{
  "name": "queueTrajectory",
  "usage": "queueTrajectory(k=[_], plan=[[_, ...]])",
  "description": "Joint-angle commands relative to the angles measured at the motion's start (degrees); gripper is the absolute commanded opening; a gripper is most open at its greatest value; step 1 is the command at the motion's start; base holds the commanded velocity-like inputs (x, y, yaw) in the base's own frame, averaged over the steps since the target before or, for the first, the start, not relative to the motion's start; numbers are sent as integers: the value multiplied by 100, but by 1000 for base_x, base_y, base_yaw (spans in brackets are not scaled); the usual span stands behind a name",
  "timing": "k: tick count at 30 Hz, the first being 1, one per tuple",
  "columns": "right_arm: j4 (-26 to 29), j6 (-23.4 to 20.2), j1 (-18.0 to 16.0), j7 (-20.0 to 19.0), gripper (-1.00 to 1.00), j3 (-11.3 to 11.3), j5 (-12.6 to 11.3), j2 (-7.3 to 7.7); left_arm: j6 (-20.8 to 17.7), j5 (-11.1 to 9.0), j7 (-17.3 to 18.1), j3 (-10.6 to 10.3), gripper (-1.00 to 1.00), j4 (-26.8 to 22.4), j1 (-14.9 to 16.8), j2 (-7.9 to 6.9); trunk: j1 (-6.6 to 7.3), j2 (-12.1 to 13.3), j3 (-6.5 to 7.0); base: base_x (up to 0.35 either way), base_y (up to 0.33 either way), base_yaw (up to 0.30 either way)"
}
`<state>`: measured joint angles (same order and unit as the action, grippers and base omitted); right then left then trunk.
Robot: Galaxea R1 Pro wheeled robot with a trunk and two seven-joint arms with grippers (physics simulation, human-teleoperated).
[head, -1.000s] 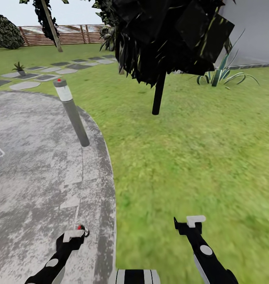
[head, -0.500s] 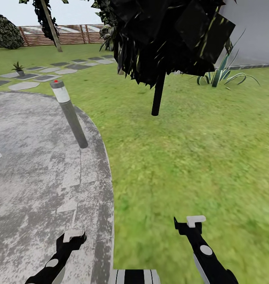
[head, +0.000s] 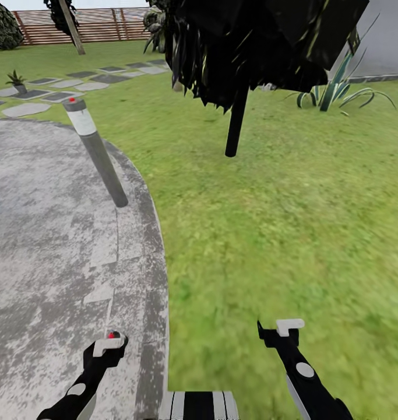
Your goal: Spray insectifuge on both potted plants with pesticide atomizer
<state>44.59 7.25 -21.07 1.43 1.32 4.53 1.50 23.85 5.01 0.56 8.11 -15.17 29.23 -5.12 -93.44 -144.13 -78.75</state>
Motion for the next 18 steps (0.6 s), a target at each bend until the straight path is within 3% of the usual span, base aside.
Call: queueTrajectory(k=[1, 10, 13, 18], plan=[[-3, 13, -2, 15, 100, 2, 48, -1, 22, 53, 6, 42, 100, 5, 3, 4, -1, -3, -36, 0, 0, 0], [4, 38, 1, 21, 100, 4, 45, -1, 20, 53, 6, 42, 100, 5, 5, 2, -24, -15, -281, 0, 0, 0], [11, 294, 17, 23, 100, 7, 40, 20, 19, 53, 6, 42, 100, 5, 4, 2, -30, -18, -327, 0, 0, 0], [-8, 1194, 32, 24, 100, 1, 39, 66, 17, 53, 6, 38, 100, 5, 4, 2, -30, -18, -327, 0, 0, 0]])
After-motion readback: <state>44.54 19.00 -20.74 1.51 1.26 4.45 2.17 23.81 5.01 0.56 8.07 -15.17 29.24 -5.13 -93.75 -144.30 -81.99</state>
